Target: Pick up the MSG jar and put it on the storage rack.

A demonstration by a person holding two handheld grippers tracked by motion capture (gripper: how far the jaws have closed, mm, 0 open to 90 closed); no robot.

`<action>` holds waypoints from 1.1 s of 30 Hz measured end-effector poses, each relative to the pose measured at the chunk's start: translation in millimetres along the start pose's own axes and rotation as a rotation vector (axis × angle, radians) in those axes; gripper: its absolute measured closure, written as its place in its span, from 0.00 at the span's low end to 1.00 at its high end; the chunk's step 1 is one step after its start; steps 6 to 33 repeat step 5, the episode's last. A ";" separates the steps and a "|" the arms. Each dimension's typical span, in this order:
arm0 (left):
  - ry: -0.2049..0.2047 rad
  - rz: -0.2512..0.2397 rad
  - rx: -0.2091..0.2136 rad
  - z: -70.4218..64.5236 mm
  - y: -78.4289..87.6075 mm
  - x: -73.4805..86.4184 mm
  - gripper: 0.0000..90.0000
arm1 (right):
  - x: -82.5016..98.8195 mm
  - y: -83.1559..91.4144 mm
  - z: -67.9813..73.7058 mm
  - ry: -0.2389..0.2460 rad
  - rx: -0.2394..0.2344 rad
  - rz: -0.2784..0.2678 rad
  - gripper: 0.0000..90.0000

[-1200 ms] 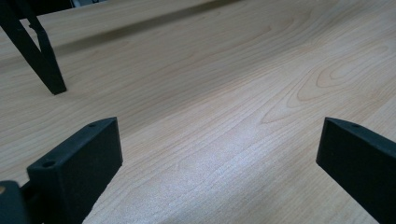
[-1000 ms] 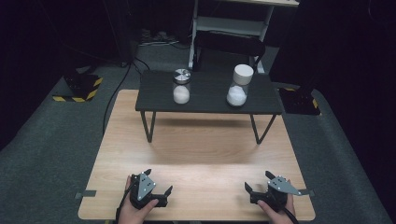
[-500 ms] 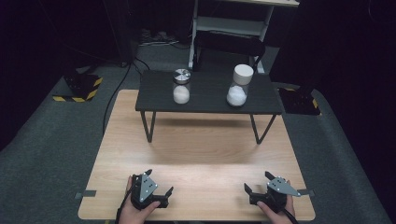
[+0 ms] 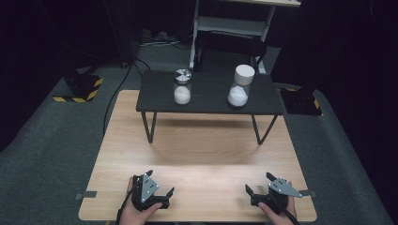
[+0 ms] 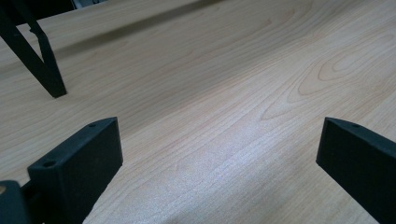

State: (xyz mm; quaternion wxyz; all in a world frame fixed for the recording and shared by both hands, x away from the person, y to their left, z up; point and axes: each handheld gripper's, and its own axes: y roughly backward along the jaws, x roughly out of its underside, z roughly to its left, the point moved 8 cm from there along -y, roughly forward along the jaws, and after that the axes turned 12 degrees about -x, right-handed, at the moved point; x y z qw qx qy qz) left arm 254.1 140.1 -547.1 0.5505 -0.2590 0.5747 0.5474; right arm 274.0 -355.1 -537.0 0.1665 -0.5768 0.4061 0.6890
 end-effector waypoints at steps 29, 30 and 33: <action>0.014 0.005 0.008 2.1 -0.7 -0.1 0.01 | -1.0 -1.0 0.8 0.002 0.003 0.011 0.00; 0.014 0.005 0.008 2.1 -0.7 -0.1 0.01 | -1.0 -1.0 0.8 0.002 0.003 0.011 0.00; 0.014 0.005 0.008 2.1 -0.7 -0.1 0.01 | -1.0 -1.0 0.8 0.002 0.003 0.011 0.00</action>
